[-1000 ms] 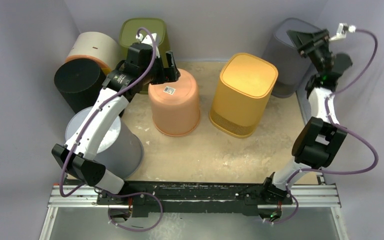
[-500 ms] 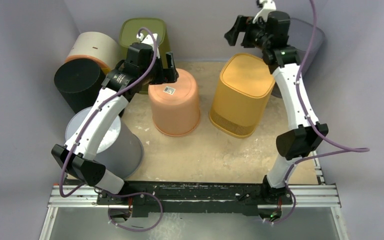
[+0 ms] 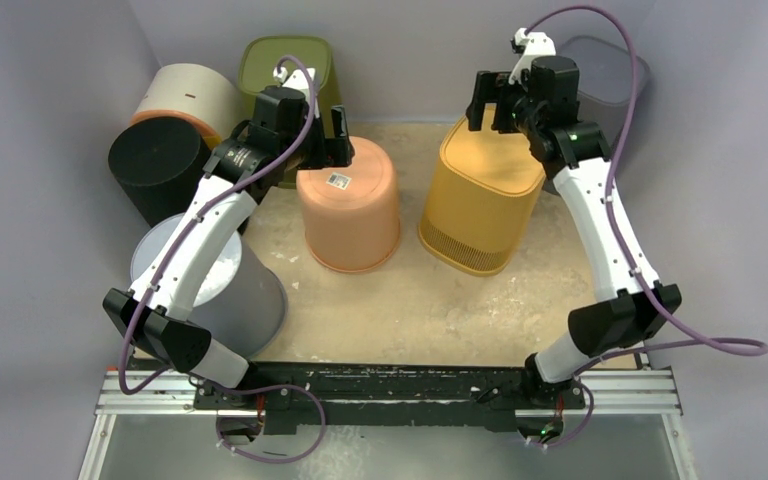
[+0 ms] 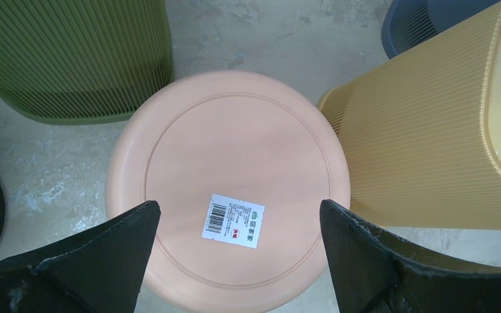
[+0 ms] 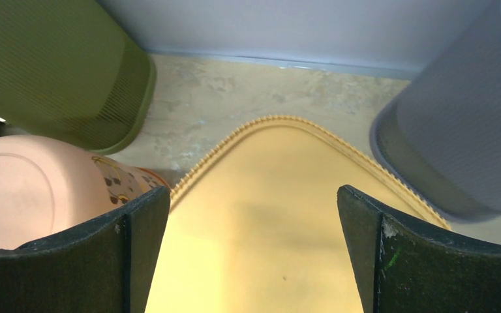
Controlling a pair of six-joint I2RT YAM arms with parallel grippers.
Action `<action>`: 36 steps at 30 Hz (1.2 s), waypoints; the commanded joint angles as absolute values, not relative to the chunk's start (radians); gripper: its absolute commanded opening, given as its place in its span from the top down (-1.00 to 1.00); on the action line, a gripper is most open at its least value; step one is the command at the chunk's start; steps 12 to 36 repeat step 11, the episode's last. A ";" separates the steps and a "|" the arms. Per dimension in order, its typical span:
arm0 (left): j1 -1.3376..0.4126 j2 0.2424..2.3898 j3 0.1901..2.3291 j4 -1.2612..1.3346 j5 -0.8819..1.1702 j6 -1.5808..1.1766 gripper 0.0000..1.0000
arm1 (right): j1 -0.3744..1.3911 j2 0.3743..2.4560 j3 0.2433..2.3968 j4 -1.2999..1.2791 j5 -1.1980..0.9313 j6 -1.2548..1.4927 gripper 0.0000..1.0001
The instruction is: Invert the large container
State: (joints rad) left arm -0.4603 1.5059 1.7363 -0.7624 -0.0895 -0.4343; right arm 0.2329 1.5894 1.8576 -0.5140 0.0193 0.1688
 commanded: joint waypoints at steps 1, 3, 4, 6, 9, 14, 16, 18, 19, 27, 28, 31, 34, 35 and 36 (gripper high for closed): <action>-0.459 1.497 1.731 -0.724 -0.095 -0.423 -0.79 | 0.230 1.530 1.802 -0.471 0.151 0.190 -1.00; -0.459 1.490 1.721 -0.716 -0.100 -0.425 -0.79 | 0.230 1.512 1.773 -0.455 0.160 0.178 -1.00; -0.459 1.486 1.716 -0.711 -0.104 -0.426 -0.79 | 0.231 1.504 1.764 -0.447 0.161 0.169 -1.00; -0.459 1.485 1.713 -0.709 -0.107 -0.430 -0.79 | 0.231 1.495 1.754 -0.440 0.162 0.155 -1.00; -0.459 1.483 1.716 -0.706 -0.109 -0.435 -0.79 | 0.230 1.494 1.759 -0.442 0.178 0.134 -1.00; -0.459 1.482 1.716 -0.703 -0.111 -0.437 -0.79 | 0.230 1.504 1.776 -0.457 0.185 0.131 -1.00; -0.459 1.482 1.716 -0.703 -0.111 -0.437 -0.79 | 0.230 1.504 1.776 -0.457 0.185 0.131 -1.00; -0.459 1.482 1.716 -0.703 -0.111 -0.437 -0.79 | 0.230 1.504 1.776 -0.457 0.185 0.131 -1.00; -0.459 1.482 1.716 -0.703 -0.111 -0.437 -0.79 | 0.230 1.504 1.776 -0.457 0.185 0.131 -1.00; -0.459 1.482 1.716 -0.703 -0.111 -0.437 -0.79 | 0.230 1.504 1.776 -0.457 0.185 0.131 -1.00; -0.459 1.482 1.716 -0.703 -0.111 -0.437 -0.79 | 0.230 1.504 1.776 -0.457 0.185 0.131 -1.00; -0.459 1.482 1.716 -0.703 -0.111 -0.437 -0.79 | 0.230 1.504 1.776 -0.457 0.185 0.131 -1.00; -0.459 1.482 1.716 -0.703 -0.111 -0.437 -0.79 | 0.230 1.504 1.776 -0.457 0.185 0.131 -1.00; -0.459 1.482 1.716 -0.703 -0.111 -0.437 -0.79 | 0.230 1.504 1.776 -0.457 0.185 0.131 -1.00; -0.459 1.482 1.716 -0.703 -0.111 -0.437 -0.79 | 0.230 1.504 1.776 -0.457 0.185 0.131 -1.00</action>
